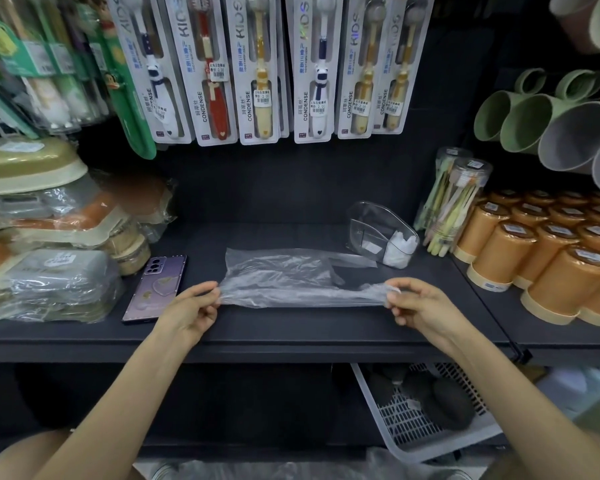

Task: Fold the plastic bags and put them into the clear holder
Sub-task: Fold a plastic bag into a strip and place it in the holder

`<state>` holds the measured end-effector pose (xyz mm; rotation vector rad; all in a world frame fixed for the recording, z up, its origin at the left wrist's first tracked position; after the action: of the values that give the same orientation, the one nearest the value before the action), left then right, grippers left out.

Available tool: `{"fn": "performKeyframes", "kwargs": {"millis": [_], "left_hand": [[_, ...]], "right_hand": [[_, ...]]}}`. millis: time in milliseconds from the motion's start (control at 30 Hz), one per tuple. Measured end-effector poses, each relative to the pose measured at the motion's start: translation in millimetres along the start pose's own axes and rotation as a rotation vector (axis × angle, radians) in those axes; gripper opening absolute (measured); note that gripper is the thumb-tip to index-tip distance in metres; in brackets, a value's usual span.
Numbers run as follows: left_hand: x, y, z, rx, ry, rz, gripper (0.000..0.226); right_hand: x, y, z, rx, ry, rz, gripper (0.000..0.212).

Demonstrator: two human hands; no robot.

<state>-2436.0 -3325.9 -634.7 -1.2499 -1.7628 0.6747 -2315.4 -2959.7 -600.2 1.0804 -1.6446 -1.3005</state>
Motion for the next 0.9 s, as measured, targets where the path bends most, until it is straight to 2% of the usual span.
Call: {"fn": "performKeyframes", "kwargs": {"millis": [67,133,233,300,333,367,400,467,567,633,733,800,900], "left_hand": [[2,4,-2,-0.012,0.023,0.047,0.024],[3,5,-6,0.014,0.017,0.183,0.024],[5,2,-14,0.074,-0.012,0.377,0.024],[6,1,-18,0.108,-0.027,0.438,0.021],[7,0,-21,0.123,-0.033,0.468,0.019],[7,0,-23,0.143,-0.039,0.503,0.017],[7,-1,-24,0.168,-0.038,0.545,0.015],[9,-2,-28,0.226,-0.023,0.624,0.013],[10,-3,-29,0.282,-0.006,0.678,0.014],[9,-5,-28,0.309,-0.004,0.693,0.011],[6,-8,-25,0.342,0.002,0.719,0.009],[4,-8,-23,0.34,0.019,0.738,0.011],[0,-8,-22,0.359,0.038,0.839,0.023]], "right_hand": [[-8,-13,-4,0.099,-0.034,-0.076,0.024],[-12,-22,-10,0.171,-0.049,-0.258,0.03],[-12,-14,-14,0.166,-0.073,-0.512,0.028],[-12,15,-17,0.021,-0.176,-0.959,0.026],[-7,34,-20,-0.104,-0.283,-1.191,0.029],[6,55,-26,-0.271,-0.386,-1.318,0.029],[27,71,-31,-0.445,-0.43,-1.339,0.027],[78,86,-30,-0.7,-0.319,-1.238,0.023],[161,82,-4,-0.813,0.017,-1.168,0.031],[209,65,18,-0.768,0.222,-1.212,0.035],[254,30,52,-0.584,0.423,-1.311,0.042],[269,8,69,-0.485,0.497,-1.399,0.045],[276,-13,87,-0.397,0.52,-1.536,0.049]]}}
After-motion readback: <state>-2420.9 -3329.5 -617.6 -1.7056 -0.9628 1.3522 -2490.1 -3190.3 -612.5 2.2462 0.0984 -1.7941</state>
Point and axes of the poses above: each hand's wrist, its own z-axis towards the middle knuckle, its own x-axis out of the palm, y = z × x, the point moved 10 cm from there along z, towards the middle knuckle, and after that the axes turned 3 degrees about -x, right-handed, at the moved point
